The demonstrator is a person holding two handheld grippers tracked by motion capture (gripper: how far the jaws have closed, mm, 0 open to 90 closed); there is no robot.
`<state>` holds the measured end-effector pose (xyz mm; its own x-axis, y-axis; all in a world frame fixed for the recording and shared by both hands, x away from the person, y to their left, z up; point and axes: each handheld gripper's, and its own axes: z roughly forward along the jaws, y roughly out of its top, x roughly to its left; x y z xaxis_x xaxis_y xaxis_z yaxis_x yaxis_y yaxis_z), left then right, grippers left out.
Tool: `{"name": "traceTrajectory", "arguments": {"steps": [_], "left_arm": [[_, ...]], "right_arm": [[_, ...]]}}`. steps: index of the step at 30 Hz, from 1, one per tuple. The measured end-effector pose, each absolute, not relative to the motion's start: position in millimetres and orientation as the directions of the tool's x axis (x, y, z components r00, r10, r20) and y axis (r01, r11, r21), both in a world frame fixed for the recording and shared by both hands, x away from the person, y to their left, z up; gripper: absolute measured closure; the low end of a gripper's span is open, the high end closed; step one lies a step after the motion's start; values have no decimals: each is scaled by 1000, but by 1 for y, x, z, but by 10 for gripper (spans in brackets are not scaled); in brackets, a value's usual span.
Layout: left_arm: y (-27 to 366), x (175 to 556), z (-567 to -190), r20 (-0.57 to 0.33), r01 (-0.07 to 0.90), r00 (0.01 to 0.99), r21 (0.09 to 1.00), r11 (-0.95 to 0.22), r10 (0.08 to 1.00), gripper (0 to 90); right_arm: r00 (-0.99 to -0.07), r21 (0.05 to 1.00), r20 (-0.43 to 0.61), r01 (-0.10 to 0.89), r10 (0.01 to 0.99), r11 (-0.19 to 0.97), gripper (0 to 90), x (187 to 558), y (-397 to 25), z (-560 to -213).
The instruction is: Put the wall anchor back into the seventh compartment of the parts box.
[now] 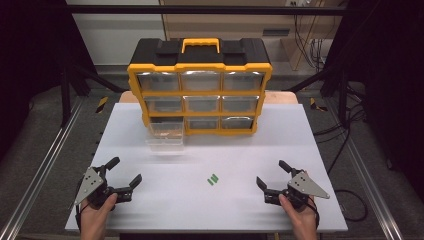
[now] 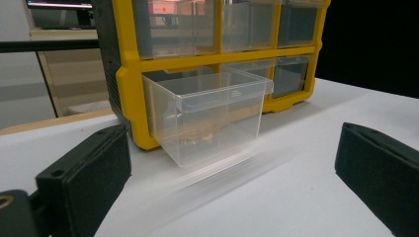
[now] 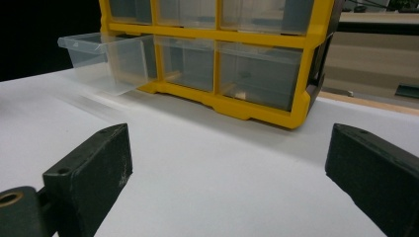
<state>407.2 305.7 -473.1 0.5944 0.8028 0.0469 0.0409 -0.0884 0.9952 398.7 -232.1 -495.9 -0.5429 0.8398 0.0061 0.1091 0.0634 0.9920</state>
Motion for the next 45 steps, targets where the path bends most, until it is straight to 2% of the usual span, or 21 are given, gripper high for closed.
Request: {"name": "traceTrajectory", "arguments": {"steps": [10, 19, 26, 32, 37, 45], "left_arm": [[305, 407, -473, 57, 43, 591, 994, -102, 805, 5], [305, 407, -470, 55, 39, 588, 995, -96, 807, 7], [305, 409, -471, 55, 46, 591, 994, -102, 805, 9], [304, 410, -471, 53, 49, 592, 994, -101, 805, 9], [303, 409, -472, 64, 52, 592, 992, -117, 803, 9], [302, 408, -473, 62, 61, 597, 991, -122, 800, 10]], "right_arm": [[-543, 981, 45, 181, 838, 65, 45, 401, -227, -495], [-561, 946, -8, 264, 828, 187, 79, 412, -190, -483], [-593, 910, 34, 352, 805, 221, 109, 428, -161, -471], [-614, 890, 16, 369, 789, 268, 129, 437, -143, -460], [-631, 875, 13, 382, 776, 297, 129, 442, -135, -454], [-623, 825, 58, 470, 780, 314, 152, 446, -124, -456]]}}
